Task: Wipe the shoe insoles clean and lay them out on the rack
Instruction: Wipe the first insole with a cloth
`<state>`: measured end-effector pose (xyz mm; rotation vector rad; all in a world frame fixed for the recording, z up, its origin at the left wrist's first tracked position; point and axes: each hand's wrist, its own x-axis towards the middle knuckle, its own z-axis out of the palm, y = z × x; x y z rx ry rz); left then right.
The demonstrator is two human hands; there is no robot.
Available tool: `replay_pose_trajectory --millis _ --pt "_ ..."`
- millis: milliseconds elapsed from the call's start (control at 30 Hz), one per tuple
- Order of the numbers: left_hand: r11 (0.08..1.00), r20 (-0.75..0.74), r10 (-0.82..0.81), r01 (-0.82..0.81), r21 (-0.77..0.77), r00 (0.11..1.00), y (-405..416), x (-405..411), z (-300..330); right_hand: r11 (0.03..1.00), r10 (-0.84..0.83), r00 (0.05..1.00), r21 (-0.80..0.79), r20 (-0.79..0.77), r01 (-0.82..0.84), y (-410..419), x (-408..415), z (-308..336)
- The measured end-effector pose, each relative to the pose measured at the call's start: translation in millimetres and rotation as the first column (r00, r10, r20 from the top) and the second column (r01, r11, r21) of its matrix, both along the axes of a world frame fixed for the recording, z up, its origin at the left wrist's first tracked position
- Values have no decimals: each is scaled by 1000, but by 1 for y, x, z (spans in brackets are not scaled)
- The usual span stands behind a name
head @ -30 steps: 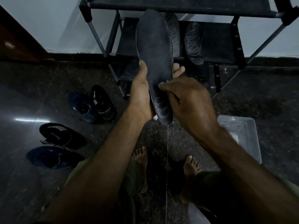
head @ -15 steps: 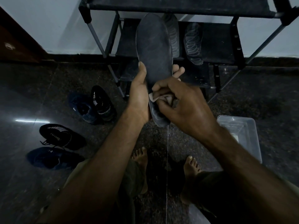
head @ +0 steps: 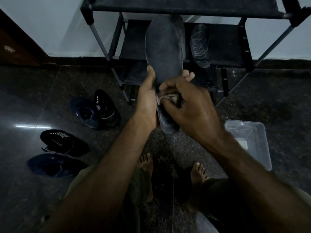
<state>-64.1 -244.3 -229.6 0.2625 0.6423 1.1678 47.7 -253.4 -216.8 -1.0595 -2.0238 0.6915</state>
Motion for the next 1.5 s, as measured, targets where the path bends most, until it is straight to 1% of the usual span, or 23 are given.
replay_pose_trajectory --millis 67,167,233,300,367,433,500,533,567,667,700,767,833,1000,1067,1167,1300,1500 --pt "1000 16 -24 24 -2 1000 -2 4 -1 997 -65 998 46 -7 65 2 0 -3" --pt "1000 -35 23 -23 1 999 0 6 -6 987 -139 988 87 74 132 10 6 -7" --pt "999 -29 36 -36 9 999 1 4 -7 992 -104 989 85 109 95 11 9 -6" --pt "999 18 36 -36 -10 999 1 3 -5 1000 -7 997 26 79 5 7 8 -2" --pt "1000 25 13 -13 -14 1000 0 3 -3 1000 28 999 -10 40 -28 4 5 0" --pt "1000 8 -8 9 -13 1000 -2 6 0 998 -34 998 48 53 32 4 3 -1" --pt "1000 -37 7 -8 -23 999 -4 10 0 990 -116 991 90 72 109 8 6 -3" --pt "999 -65 29 -31 -29 997 -4 11 0 988 -142 988 74 60 138 10 8 -3" --pt "998 -81 50 -53 -28 995 -3 11 1 987 -161 987 23 15 160 12 11 -3" --pt "993 -107 119 -119 5 987 0 5 1 964 -206 949 -217 -240 154 17 18 2" --pt "990 -115 138 -137 15 984 1 3 2 954 -214 932 -266 -294 136 17 19 3" --pt "990 -117 143 -141 22 983 2 1 2 941 -217 918 -321 -333 106 18 20 4" --pt "994 -104 111 -108 29 988 2 -2 2 931 -202 921 -358 -334 74 17 20 4" --pt "998 -65 46 -42 54 997 3 -4 -3 915 -171 944 -401 -282 46 15 19 2" --pt "998 -27 33 -31 55 999 3 -3 -4 915 -188 938 -399 -291 59 15 18 2" --pt "996 -40 15 -12 89 999 1 1 -3 914 -242 911 -392 -333 99 18 18 1" --pt "993 -38 66 -62 102 997 0 10 -2 911 -281 889 -392 -362 129 20 20 -4" --pt "991 -19 86 -83 104 996 -2 10 1 924 -263 892 -361 -368 124 20 19 -6"
